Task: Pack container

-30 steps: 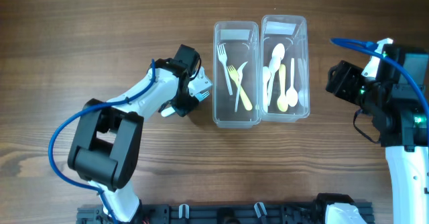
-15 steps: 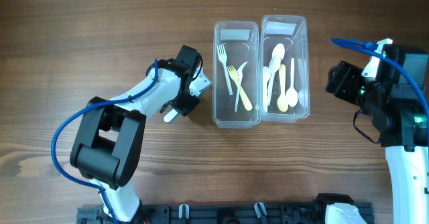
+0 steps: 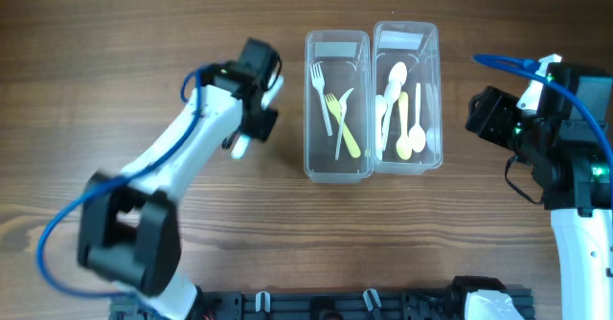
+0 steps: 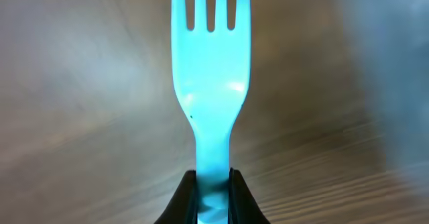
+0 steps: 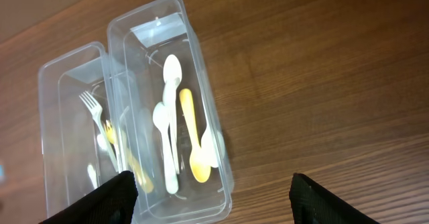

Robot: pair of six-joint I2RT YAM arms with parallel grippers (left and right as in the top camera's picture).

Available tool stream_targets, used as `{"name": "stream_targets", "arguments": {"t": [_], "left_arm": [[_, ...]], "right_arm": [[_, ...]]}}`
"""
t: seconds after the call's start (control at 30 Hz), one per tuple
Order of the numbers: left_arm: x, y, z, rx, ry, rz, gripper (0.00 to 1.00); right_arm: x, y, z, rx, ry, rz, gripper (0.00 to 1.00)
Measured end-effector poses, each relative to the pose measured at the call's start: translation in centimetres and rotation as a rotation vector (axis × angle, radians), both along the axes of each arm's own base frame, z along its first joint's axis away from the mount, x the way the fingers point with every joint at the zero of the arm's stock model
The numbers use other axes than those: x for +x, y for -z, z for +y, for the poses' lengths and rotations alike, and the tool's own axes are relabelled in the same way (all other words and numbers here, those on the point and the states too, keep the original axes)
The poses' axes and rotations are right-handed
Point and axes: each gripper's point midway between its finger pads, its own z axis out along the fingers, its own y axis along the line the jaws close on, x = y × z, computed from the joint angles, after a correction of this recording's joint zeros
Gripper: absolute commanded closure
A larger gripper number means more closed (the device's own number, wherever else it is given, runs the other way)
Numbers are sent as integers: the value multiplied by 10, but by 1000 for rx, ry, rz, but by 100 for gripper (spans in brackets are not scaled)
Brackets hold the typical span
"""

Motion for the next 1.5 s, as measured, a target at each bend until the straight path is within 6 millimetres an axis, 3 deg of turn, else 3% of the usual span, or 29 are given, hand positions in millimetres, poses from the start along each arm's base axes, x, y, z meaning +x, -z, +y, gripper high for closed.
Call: {"name": "stream_targets", "arguments": {"t": [0.17, 0.3, 0.43, 0.47, 0.53, 0.57, 0.67, 0.7, 0.83, 0.9, 1.03, 1.13, 1.27, 1.4, 1.5], "left_arm": [[12, -79, -56, -281, -13, -205, 96], [8, -105, -96, -424, 1, -250, 96], [10, -103, -131, -516, -10, -245, 96], [13, -100, -137, -531, -15, -245, 92], [18, -86, -150, -549, -29, -221, 68], [19, -74, -155, -548, -36, -196, 62], [18, -42, -164, -530, -60, -121, 60], [17, -32, -165, -523, -67, -99, 60], [17, -31, -164, -528, -82, -88, 60], [17, -43, -161, -541, -84, -101, 59], [21, -97, -142, -599, -100, -190, 57], [16, -148, -110, -629, -140, -279, 60], [-4, -200, -46, -610, -244, -393, 67], [-36, -242, 9, -574, -314, -523, 75], [-77, -278, 43, -555, -343, -657, 78]], "right_arm": [[0, 0, 0, 0, 0, 0, 27], [0, 0, 0, 0, 0, 0, 27], [0, 0, 0, 0, 0, 0, 27], [0, 0, 0, 0, 0, 0, 27], [0, 0, 0, 0, 0, 0, 27], [0, 0, 0, 0, 0, 0, 27], [0, 0, 0, 0, 0, 0, 26], [0, 0, 0, 0, 0, 0, 21], [4, -3, 0, 0, -5, -20, 16], [7, -6, 1, 2, -5, -40, 17], [10, -7, 1, 8, 2, -46, 24], [14, -2, 1, 14, 5, -32, 33], [22, -3, 4, 15, -30, -49, 29], [22, -29, 7, -13, -69, -159, 22], [-2, -77, 9, -55, -97, -337, 19]]}}
